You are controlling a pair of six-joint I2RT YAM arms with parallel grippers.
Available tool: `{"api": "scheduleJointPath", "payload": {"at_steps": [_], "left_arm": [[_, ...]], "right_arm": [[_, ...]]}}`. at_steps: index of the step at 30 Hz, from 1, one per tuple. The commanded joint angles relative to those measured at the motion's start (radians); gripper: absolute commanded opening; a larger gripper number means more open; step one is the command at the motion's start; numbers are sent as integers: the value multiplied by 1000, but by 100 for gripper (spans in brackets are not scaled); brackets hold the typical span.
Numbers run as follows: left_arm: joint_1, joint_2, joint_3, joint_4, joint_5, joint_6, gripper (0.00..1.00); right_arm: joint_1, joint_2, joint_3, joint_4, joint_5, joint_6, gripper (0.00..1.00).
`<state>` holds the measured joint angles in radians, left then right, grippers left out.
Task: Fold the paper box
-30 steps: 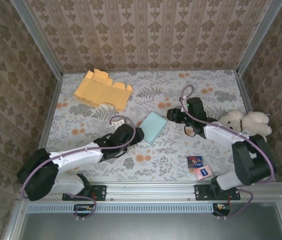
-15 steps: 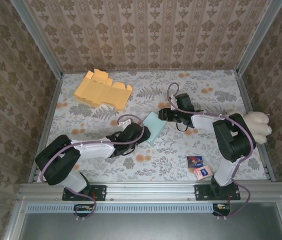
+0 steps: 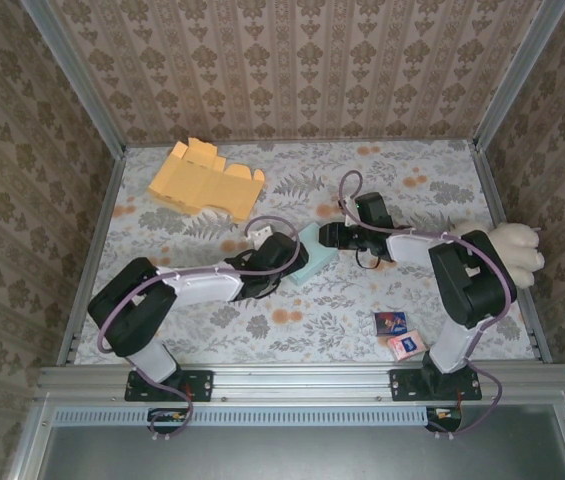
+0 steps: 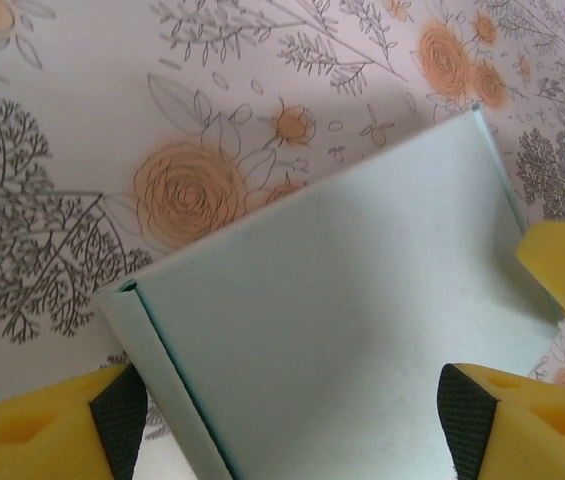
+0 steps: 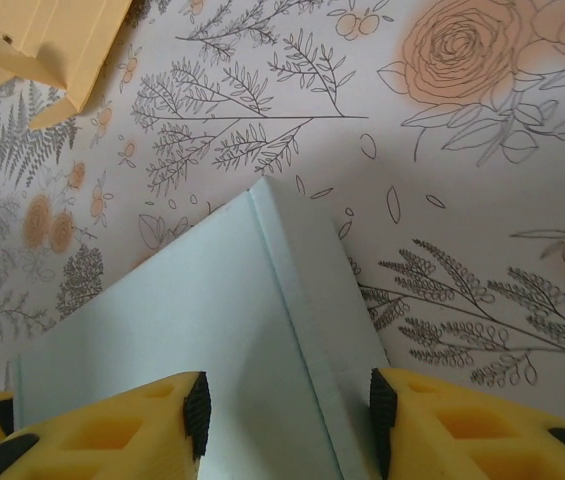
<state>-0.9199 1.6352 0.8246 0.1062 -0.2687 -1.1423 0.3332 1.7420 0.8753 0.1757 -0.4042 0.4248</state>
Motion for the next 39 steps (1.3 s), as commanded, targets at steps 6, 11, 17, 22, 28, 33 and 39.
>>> {"api": "scheduleJointPath", "payload": {"at_steps": [6,11,17,22,28,33,39], "left_arm": [[-4,56,172,29,21,99,78],[-1,101,271,3,38,143,78],[13,174,404,-23,69,184,77],[28,259,547,-49,105,222,77],[52,381,701,-69,178,243,76],[65,448,768,-74,193,242,76],[97,501,796,-83,207,222,74]], "right_arm": [[15,-146,-75,65,-57,135,46],[9,-206,-86,69,7,156,46],[-32,-241,-95,68,83,166,46],[-100,-247,-108,102,83,184,46],[-159,-239,-122,130,97,181,46],[-201,-181,-122,196,85,200,46],[-215,-88,-80,245,55,217,46]]}}
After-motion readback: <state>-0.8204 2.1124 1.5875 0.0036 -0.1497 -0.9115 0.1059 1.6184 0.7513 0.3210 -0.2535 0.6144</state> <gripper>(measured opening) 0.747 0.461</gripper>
